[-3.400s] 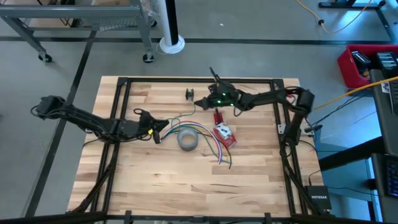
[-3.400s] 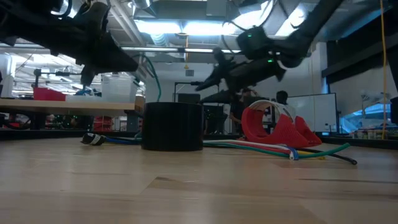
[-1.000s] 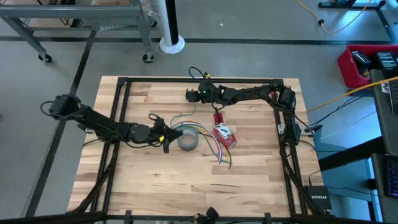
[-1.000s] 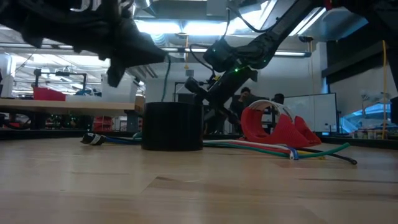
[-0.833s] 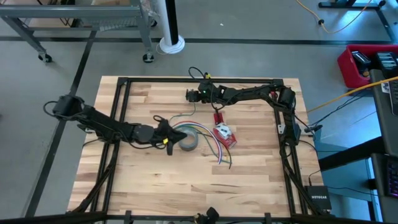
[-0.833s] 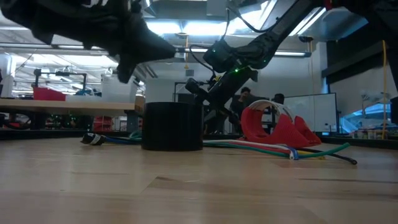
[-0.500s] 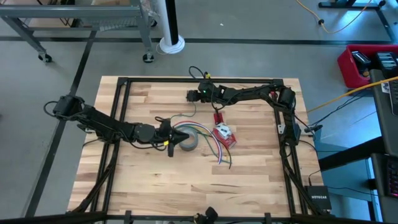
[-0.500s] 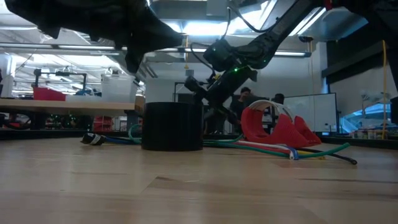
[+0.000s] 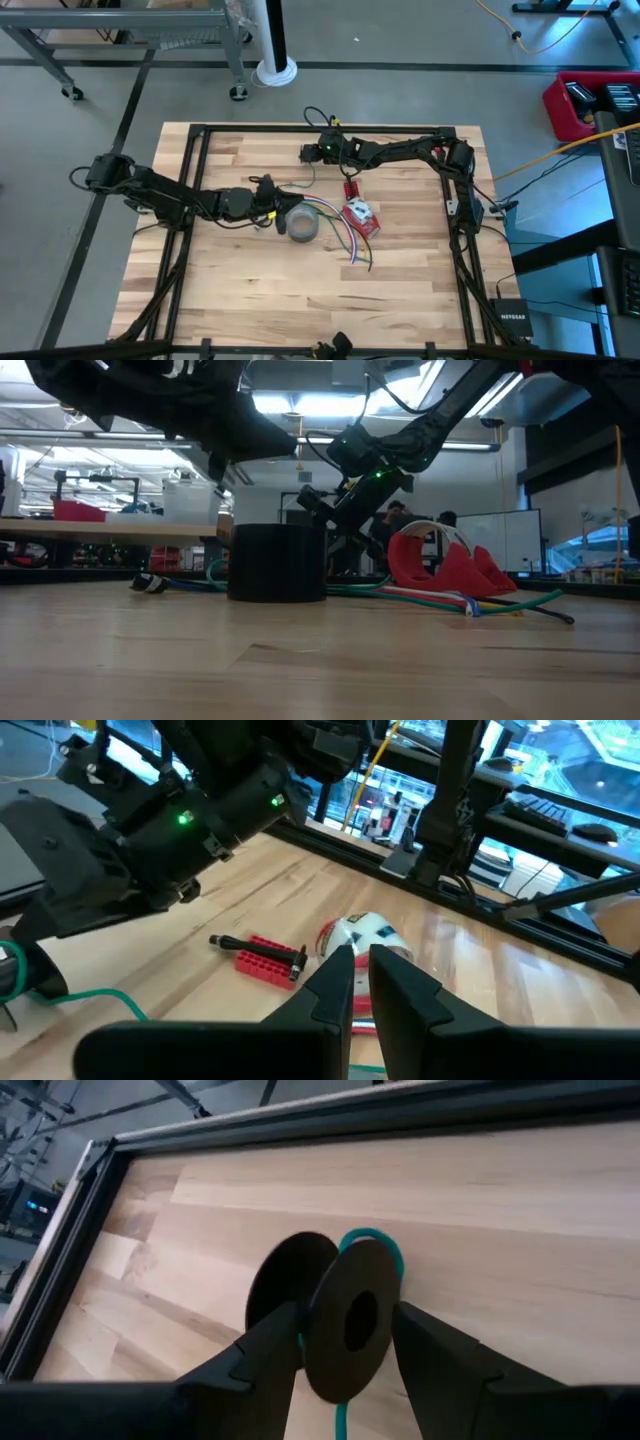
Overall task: Coil cords
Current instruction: Coil the green wire onto the black spool
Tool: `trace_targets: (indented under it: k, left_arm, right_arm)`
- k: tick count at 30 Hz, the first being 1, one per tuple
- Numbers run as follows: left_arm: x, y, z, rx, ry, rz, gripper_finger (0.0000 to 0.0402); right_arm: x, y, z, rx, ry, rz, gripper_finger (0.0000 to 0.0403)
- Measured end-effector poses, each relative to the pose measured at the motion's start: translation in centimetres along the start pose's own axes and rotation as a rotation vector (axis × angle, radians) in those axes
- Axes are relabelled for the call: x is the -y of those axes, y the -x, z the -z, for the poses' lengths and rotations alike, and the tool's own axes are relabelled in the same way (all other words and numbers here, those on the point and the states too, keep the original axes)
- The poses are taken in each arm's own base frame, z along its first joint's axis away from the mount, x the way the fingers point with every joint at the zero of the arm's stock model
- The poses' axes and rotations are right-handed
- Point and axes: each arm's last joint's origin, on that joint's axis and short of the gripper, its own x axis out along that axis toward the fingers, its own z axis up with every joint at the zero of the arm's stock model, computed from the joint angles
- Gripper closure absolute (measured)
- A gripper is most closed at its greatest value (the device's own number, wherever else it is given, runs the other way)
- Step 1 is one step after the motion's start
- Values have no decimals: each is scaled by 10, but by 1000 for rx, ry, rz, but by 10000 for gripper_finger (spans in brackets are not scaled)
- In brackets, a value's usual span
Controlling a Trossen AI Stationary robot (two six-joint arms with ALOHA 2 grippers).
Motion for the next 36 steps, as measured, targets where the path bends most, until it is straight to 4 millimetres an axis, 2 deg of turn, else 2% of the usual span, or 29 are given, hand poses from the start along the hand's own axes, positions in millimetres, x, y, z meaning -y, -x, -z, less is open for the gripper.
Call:
trace_targets:
  k: [7,16,24,36]
  left_arm:
    - [2,1,1,-8,3,26,373]
    - [5,2,2,-17,2,52,373]
    - [8,3,3,-20,-3,68,373]
    - [10,4,3,-19,-3,74,373]
  right_arm:
    - [0,0,1,-22,-61,-9,237]
    - [-14,5,20,-39,-47,-37,237]
    - [-9,3,11,8,-61,-4,237]
    - [-7,0,15,24,-56,14,238]
